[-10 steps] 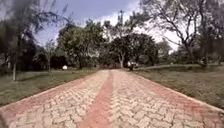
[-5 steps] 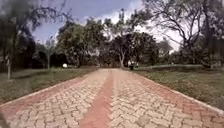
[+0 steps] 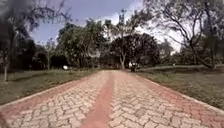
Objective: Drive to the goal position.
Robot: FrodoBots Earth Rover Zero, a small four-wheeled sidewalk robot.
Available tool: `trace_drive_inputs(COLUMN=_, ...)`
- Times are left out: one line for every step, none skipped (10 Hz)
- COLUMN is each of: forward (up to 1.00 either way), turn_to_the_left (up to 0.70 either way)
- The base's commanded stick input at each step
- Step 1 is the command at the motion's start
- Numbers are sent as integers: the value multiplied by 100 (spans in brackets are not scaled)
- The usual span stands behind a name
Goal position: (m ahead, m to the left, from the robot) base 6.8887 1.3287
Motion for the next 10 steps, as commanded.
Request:
trace_drive_inputs(forward=70, turn_to_the_left=0)
trace_drive_inputs(forward=70, turn_to_the_left=0)
trace_drive_inputs(forward=70, turn_to_the_left=0)
trace_drive_inputs(forward=70, turn_to_the_left=0)
trace_drive_inputs(forward=70, turn_to_the_left=0)
trace_drive_inputs(forward=70, turn_to_the_left=0)
trace_drive_inputs(forward=70, turn_to_the_left=0)
trace_drive_inputs(forward=70, turn_to_the_left=0)
trace_drive_inputs(forward=70, turn_to_the_left=0)
trace_drive_inputs(forward=70, turn_to_the_left=0)
